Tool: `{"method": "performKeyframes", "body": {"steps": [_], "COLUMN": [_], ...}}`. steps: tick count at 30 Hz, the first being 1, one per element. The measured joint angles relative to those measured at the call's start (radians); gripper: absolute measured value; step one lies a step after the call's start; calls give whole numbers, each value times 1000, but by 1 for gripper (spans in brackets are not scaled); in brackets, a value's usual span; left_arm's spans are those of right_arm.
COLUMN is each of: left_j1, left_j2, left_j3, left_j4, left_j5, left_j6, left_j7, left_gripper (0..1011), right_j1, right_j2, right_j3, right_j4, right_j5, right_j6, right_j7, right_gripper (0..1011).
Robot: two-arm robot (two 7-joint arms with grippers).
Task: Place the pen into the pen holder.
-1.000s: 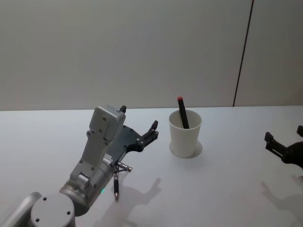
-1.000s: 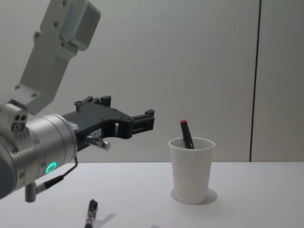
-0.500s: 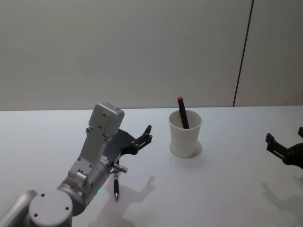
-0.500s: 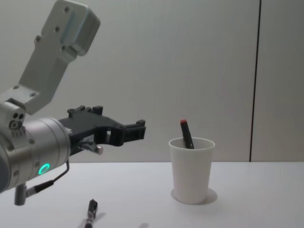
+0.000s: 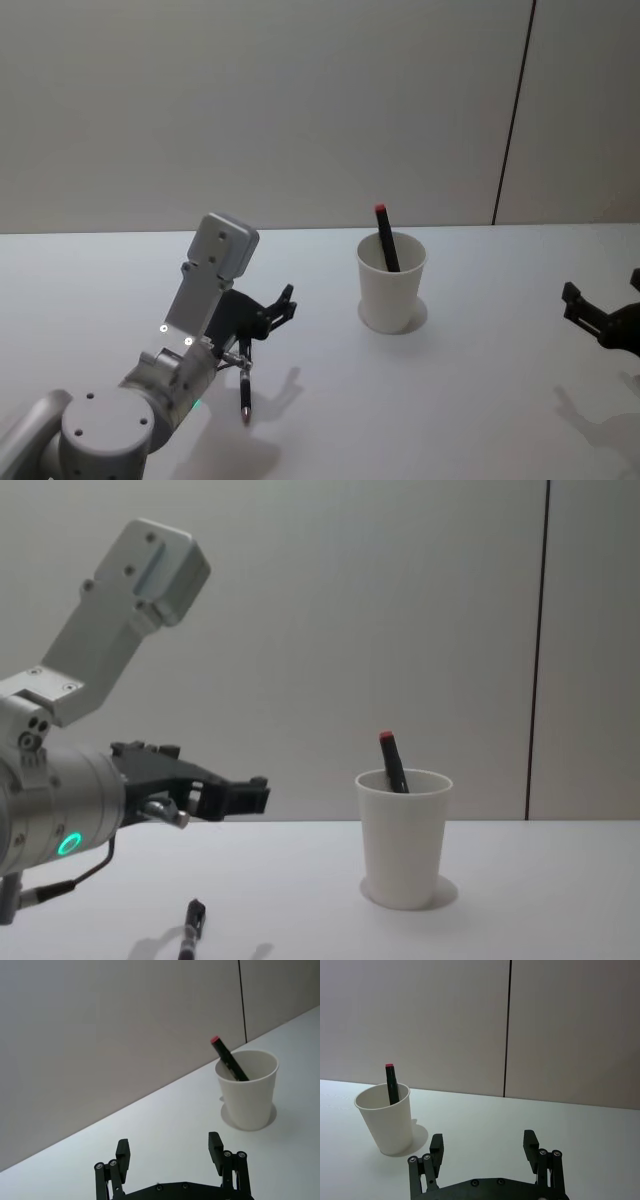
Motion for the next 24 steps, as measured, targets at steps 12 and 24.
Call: {"method": "performKeyframes", "body": {"steps": [12, 24], "left_j1": [-25, -40], "left_j2": [-32, -72], "left_j3": [-15, -36], "left_j4": [-7, -10], "left_j5": [-9, -59], "left_j6": [212, 352], "left_j7": [56, 133], "left_gripper": [1003, 1003], "right_j1": [-1, -1], "right_j2": [0, 0], "right_j3": [0, 0], "right_j4": [-1, -1], "right_j5": [0, 0], "right_j6": [0, 0], "right_j7": [0, 0], "right_gripper": [1001, 1001]}}
